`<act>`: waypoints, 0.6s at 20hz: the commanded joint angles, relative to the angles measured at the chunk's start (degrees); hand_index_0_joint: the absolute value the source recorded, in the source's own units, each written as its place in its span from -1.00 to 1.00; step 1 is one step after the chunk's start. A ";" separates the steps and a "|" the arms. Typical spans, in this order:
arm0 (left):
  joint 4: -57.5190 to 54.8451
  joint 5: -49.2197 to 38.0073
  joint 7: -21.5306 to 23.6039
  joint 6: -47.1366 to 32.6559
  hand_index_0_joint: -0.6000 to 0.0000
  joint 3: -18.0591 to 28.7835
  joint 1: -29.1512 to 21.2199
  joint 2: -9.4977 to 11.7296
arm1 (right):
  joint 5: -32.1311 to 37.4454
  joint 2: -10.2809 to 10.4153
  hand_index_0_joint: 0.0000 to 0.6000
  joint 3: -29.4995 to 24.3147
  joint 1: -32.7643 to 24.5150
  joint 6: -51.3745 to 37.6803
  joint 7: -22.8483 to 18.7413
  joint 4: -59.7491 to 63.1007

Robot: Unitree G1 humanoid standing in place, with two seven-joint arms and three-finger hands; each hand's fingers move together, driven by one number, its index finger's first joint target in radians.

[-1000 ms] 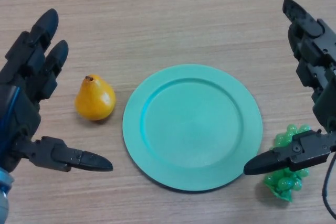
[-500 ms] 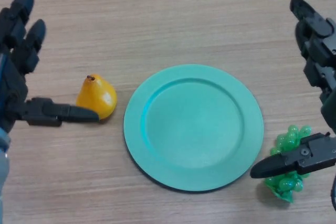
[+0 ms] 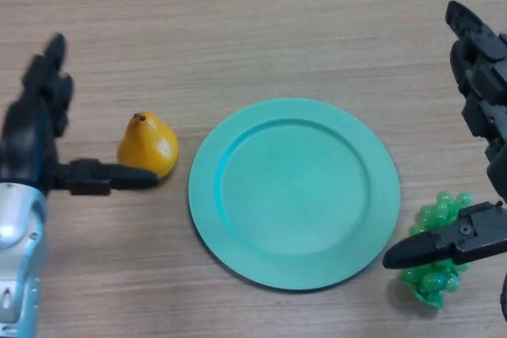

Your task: Pick up the yellow pear and place it on the plate

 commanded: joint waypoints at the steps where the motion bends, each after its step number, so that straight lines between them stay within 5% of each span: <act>1: 2.17 1.82 0.05 -10.19 1.00 2.91 -4.86 2.14 | 2.81 -0.68 -1.00 -3.52 -1.10 -6.91 -1.58 -3.29; 8: 21.75 5.17 -1.46 -22.11 1.00 -0.32 -11.06 0.45 | 5.72 0.08 -1.00 -4.02 0.87 -3.89 -1.79 -5.58; 12: 35.84 5.22 -2.44 -25.31 1.00 -0.59 -18.61 0.20 | 6.90 -0.26 -1.00 -5.52 1.59 -2.05 -2.58 -7.71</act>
